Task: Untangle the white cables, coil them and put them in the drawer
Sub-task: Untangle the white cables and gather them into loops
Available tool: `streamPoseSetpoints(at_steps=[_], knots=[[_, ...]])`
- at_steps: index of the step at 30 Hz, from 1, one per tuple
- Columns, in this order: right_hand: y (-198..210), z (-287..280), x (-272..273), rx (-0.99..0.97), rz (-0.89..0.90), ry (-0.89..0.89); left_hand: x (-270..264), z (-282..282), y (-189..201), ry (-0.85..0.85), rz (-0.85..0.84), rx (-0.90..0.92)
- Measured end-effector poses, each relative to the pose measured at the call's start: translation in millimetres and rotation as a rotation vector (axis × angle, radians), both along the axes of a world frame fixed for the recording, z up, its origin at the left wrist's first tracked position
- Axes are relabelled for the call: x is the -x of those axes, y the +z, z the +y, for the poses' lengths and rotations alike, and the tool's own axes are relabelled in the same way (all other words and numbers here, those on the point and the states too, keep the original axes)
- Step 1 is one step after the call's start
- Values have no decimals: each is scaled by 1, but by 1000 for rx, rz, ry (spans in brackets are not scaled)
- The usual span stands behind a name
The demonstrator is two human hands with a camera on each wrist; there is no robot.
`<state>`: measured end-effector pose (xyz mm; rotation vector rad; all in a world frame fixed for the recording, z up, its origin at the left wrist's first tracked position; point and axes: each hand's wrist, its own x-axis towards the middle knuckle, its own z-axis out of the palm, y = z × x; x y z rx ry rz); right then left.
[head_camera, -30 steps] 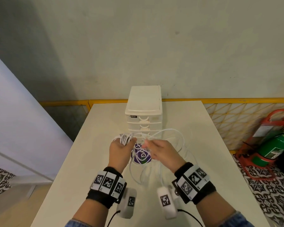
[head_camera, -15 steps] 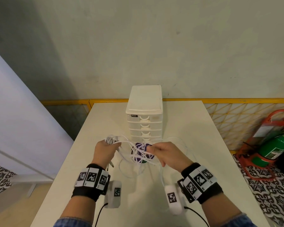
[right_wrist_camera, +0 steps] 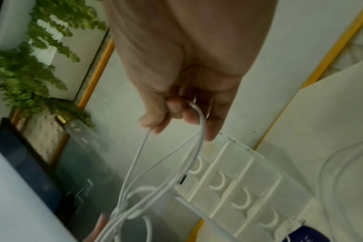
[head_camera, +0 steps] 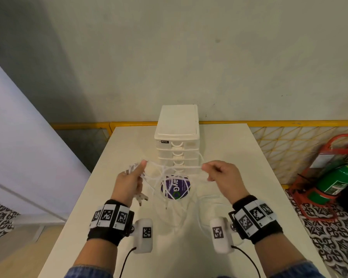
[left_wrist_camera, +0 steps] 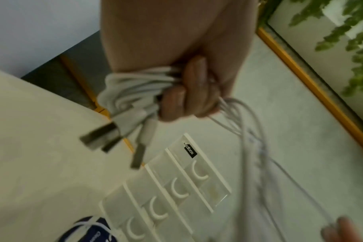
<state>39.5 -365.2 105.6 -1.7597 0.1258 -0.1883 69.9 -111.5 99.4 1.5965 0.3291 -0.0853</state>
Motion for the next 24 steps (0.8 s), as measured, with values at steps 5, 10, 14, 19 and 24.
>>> streamPoseSetpoints(at_steps=[5,10,14,19,24], knots=[[-40,-33,-6,234,273,-262,2,4,4,229,-23,4],[-47,-22,-3,676,249,-253,1,-13,10,79,-92,-202],[-9,17,-1,630,-406,-100,6,-34,10,-4,-118,-242],[-19,50,-2,857,-359,307,13,-50,12,-96,-133,-193],[-21,47,-6,791,-279,322,16,-47,13,-128,-127,-136]])
